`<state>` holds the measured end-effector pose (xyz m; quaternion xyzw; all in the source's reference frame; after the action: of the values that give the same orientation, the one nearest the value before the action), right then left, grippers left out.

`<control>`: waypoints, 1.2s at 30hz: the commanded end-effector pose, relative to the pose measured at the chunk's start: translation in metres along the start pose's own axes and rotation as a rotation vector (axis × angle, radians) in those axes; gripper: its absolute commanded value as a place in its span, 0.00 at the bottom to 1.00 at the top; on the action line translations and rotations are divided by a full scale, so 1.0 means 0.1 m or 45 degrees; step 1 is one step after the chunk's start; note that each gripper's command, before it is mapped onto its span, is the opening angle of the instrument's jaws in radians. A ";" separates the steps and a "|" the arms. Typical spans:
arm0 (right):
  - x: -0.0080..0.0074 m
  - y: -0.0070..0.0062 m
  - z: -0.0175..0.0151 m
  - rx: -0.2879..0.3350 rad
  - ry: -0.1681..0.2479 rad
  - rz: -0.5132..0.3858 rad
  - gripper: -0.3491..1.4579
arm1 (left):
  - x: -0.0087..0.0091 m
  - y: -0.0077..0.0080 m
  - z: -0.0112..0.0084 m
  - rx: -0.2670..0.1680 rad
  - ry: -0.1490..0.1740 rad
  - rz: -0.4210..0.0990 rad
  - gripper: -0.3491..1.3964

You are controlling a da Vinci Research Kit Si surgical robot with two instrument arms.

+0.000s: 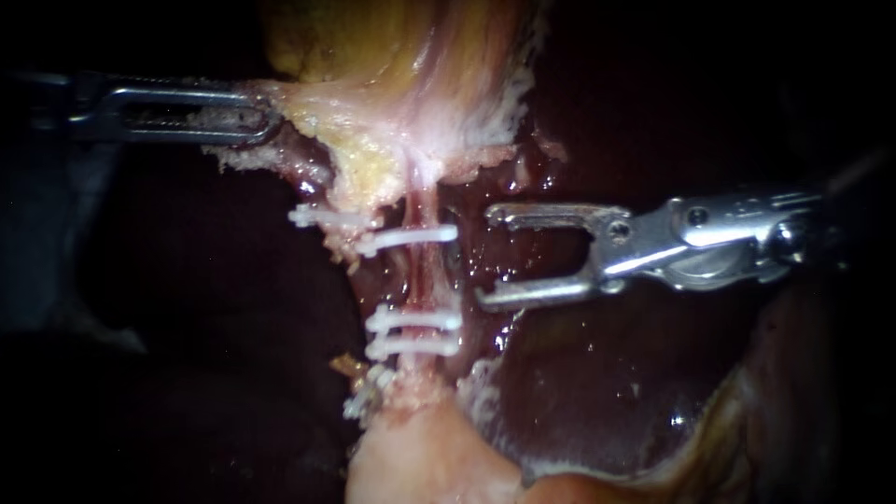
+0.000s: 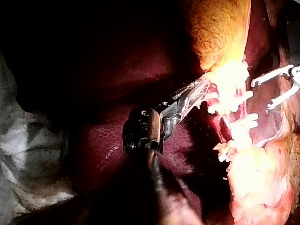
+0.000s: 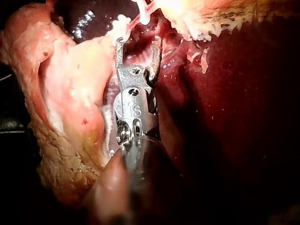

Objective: Going back third clip right tube

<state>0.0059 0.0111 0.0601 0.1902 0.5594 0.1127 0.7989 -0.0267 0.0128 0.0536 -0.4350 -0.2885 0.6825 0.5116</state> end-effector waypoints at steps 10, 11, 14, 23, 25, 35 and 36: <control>0.008 -0.013 -0.029 0.022 -0.042 -0.052 0.47 | 0.000 -0.001 0.000 0.000 -0.001 0.000 0.00; 0.008 -0.013 -0.031 0.023 -0.042 -0.052 0.47 | 0.000 -0.001 0.000 0.000 0.000 0.000 0.00; 0.007 -0.013 -0.035 0.021 -0.042 -0.053 0.47 | 0.001 -0.002 0.002 0.001 0.000 0.000 0.00; 0.006 -0.012 -0.035 0.021 -0.042 -0.053 0.47 | -0.007 -0.007 0.024 0.008 0.007 0.008 0.00; 0.006 -0.012 -0.035 0.021 -0.042 -0.053 0.47 | -0.011 -0.007 0.031 0.000 0.001 0.010 0.00; 0.006 -0.012 -0.035 0.020 -0.042 -0.053 0.47 | -0.022 -0.006 0.054 -0.023 -0.015 0.024 0.00; 0.006 -0.012 -0.035 0.020 -0.042 -0.053 0.47 | -0.022 -0.006 0.054 -0.023 -0.015 0.024 0.00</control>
<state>0.0027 0.0109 0.0580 0.1868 0.5508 0.0885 0.8087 -0.0310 0.0111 0.0572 -0.4384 -0.2938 0.6871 0.4993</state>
